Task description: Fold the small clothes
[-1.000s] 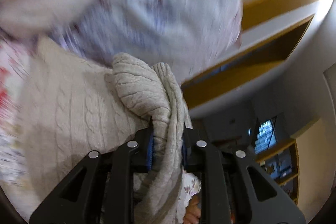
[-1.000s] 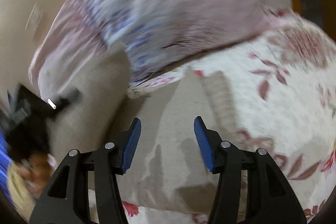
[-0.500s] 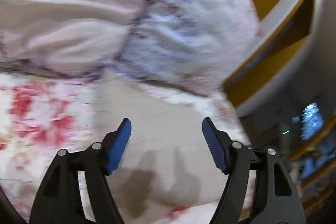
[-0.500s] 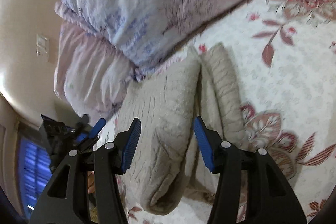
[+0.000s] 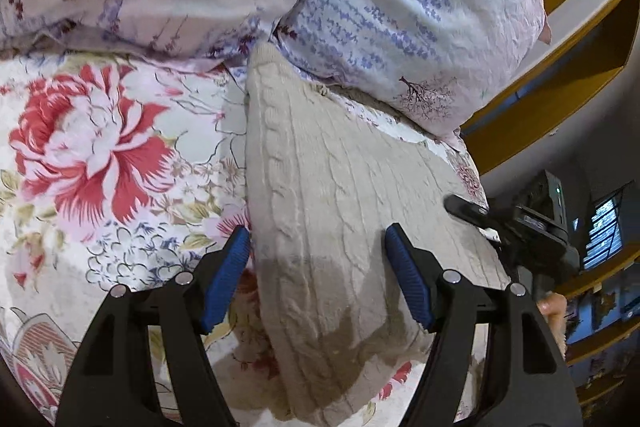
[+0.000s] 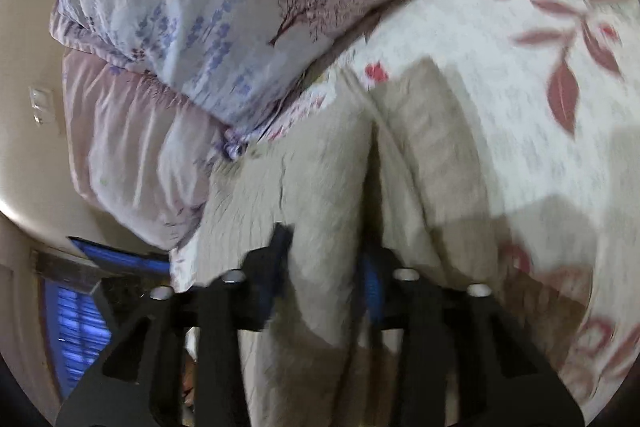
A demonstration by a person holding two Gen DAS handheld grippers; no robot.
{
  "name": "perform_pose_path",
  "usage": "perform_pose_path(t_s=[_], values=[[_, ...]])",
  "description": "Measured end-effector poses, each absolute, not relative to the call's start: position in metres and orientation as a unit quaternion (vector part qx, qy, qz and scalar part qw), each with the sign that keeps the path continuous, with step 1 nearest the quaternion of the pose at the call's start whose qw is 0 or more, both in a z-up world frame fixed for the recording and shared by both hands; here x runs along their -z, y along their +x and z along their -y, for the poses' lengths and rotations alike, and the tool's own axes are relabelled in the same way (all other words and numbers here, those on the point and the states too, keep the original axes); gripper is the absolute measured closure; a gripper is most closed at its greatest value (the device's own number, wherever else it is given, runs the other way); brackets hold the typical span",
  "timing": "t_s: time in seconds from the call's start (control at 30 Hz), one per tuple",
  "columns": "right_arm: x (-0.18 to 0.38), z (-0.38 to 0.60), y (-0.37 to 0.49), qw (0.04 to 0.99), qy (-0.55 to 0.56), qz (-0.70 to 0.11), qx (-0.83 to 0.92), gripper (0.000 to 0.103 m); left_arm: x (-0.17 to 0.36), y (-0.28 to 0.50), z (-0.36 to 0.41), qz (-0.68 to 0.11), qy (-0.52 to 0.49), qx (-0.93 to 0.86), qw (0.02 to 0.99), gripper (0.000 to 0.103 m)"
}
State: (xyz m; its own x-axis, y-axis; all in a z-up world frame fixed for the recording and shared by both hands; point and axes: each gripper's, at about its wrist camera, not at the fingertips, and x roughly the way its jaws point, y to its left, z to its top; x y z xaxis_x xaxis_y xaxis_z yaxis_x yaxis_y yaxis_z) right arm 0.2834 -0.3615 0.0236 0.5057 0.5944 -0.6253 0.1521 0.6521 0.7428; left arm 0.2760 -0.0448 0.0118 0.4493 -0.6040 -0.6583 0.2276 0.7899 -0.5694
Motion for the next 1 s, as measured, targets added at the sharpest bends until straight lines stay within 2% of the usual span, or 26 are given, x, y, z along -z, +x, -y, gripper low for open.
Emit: perform_pose_path(t_s=[0.07, 0.23, 0.33, 0.5, 0.63, 0.73, 0.8, 0.93, 1.0], values=[[-0.043, 0.354, 0.283, 0.816, 0.338, -0.449, -0.135, 0.086, -0.011, 0.278, 0.043, -0.463, -0.213, 0.254, 0.822, 0.032], [-0.104, 0.334, 0.254, 0.913, 0.192, -0.343, -0.109, 0.087, -0.014, 0.273, 0.042, -0.458, -0.211, 0.264, 0.822, 0.029], [-0.102, 0.336, 0.251, 0.920, 0.156, -0.352, -0.075, 0.087, -0.014, 0.272, 0.043, -0.458, -0.209, 0.272, 0.820, 0.029], [-0.097, 0.351, 0.243, 0.926, 0.161, -0.337, -0.052, 0.088, -0.016, 0.271, 0.050, -0.457, -0.193, 0.284, 0.821, 0.029], [-0.064, 0.364, 0.259, 0.903, 0.156, -0.401, 0.011, 0.090, -0.017, 0.272, 0.056, -0.459, -0.180, 0.295, 0.819, 0.029], [-0.044, 0.379, 0.264, 0.882, 0.210, -0.423, 0.009, 0.090, -0.017, 0.269, 0.059, -0.461, -0.173, 0.297, 0.818, 0.029], [-0.049, 0.386, 0.260, 0.879, 0.229, -0.417, 0.008, 0.083, -0.017, 0.267, 0.057, -0.462, -0.175, 0.298, 0.817, 0.029], [-0.071, 0.402, 0.233, 0.877, 0.277, -0.392, -0.001, 0.053, -0.018, 0.257, 0.047, -0.467, -0.196, 0.311, 0.804, 0.030], [-0.075, 0.405, 0.218, 0.873, 0.299, -0.385, -0.022, 0.051, -0.017, 0.251, 0.044, -0.471, -0.203, 0.312, 0.800, 0.031]])
